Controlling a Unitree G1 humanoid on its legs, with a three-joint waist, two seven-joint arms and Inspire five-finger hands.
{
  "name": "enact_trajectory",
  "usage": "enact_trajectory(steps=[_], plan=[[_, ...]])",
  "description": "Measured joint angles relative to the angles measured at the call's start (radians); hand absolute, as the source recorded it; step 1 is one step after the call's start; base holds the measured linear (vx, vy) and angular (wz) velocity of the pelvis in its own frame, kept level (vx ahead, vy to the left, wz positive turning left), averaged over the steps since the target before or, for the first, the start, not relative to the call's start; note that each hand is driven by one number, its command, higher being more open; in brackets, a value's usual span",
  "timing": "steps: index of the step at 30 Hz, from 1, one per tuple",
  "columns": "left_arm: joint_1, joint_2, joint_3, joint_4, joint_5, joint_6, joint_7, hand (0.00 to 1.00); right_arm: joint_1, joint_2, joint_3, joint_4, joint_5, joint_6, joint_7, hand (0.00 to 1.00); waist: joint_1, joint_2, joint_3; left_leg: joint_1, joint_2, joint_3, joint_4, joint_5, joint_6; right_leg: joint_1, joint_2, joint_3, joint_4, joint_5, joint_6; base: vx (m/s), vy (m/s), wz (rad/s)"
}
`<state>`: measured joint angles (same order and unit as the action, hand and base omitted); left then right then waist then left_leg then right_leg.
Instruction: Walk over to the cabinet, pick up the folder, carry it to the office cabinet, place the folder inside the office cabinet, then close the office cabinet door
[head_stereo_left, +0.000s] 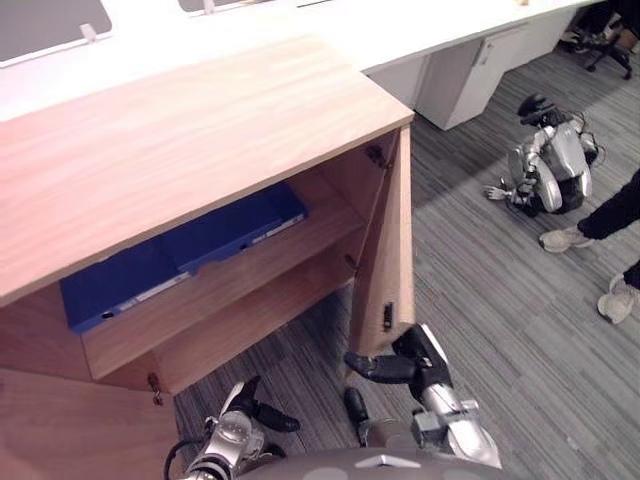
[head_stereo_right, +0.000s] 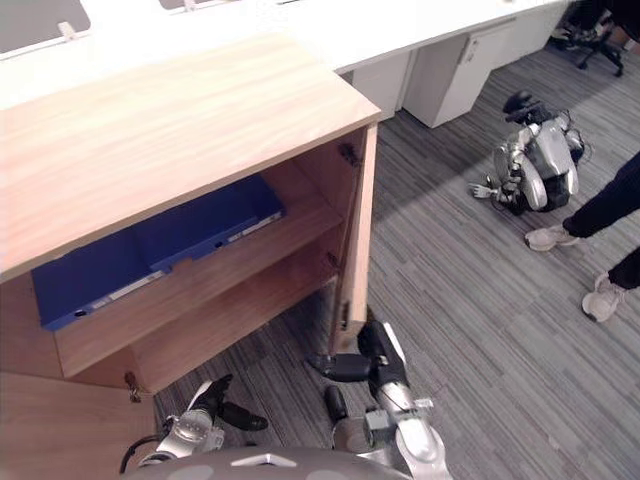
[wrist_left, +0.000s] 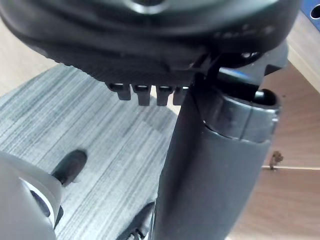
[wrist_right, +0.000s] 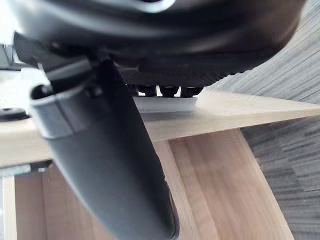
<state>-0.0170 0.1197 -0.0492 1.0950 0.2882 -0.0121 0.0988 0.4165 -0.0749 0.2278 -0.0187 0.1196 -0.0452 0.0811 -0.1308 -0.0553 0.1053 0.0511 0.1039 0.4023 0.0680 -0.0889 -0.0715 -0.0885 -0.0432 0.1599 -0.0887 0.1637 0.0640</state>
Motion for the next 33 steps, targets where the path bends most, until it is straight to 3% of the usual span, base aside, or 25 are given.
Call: enact_trajectory(steps=[8, 14, 20, 23, 33], plan=[[0.009, -0.007, -0.001, -0.003, -0.005, 0.01, 0.005, 1.0, -0.259, -0.012, 0.046, 0.165, -0.001, 0.024, -0.07, 1.0, 0.071, -0.012, -0.004, -0.041, -0.02, -0.16, -0.084, 0.084, 0.005, 0.011, -0.027, -0.16, 0.004, -0.019, -0.006, -0.04, -0.01, 0.59], [0.013, -0.006, 0.035, -0.011, -0.033, 0.013, 0.011, 1.0, -0.391, -0.043, 0.016, 0.271, 0.001, 0.032, -0.135, 1.0, 0.089, -0.01, -0.003, -0.06, -0.036, -0.278, -0.139, 0.135, 0.008, 0.027, -0.045, -0.279, 0.015, -0.048, 0.005, -0.03, 0.007, 0.64], [0.026, -0.007, 0.068, -0.035, -0.063, 0.013, 0.014, 1.0, -0.548, -0.085, -0.067, 0.442, 0.073, 0.021, -0.149, 1.0, 0.126, 0.02, -0.006, -0.07, -0.055, -0.343, -0.155, 0.159, 0.023, 0.041, -0.061, -0.34, 0.025, -0.058, 0.011, -0.01, 0.023, 0.33], [0.037, -0.006, 0.071, -0.045, -0.064, 0.013, 0.014, 1.0, -0.558, -0.081, -0.097, 0.494, 0.079, 0.02, -0.154, 1.0, 0.127, 0.032, -0.007, -0.066, -0.061, -0.373, -0.155, 0.161, 0.025, 0.06, -0.067, -0.367, 0.028, -0.069, 0.015, 0.01, 0.018, 0.31], [0.042, -0.01, 0.075, -0.048, -0.104, 0.014, 0.018, 1.0, -0.453, -0.017, -0.136, 0.621, 0.113, 0.022, -0.146, 1.0, 0.126, 0.035, -0.008, -0.054, -0.064, -0.417, -0.156, 0.158, 0.021, 0.096, -0.07, -0.414, 0.031, -0.097, 0.018, 0.03, 0.004, 0.15]])
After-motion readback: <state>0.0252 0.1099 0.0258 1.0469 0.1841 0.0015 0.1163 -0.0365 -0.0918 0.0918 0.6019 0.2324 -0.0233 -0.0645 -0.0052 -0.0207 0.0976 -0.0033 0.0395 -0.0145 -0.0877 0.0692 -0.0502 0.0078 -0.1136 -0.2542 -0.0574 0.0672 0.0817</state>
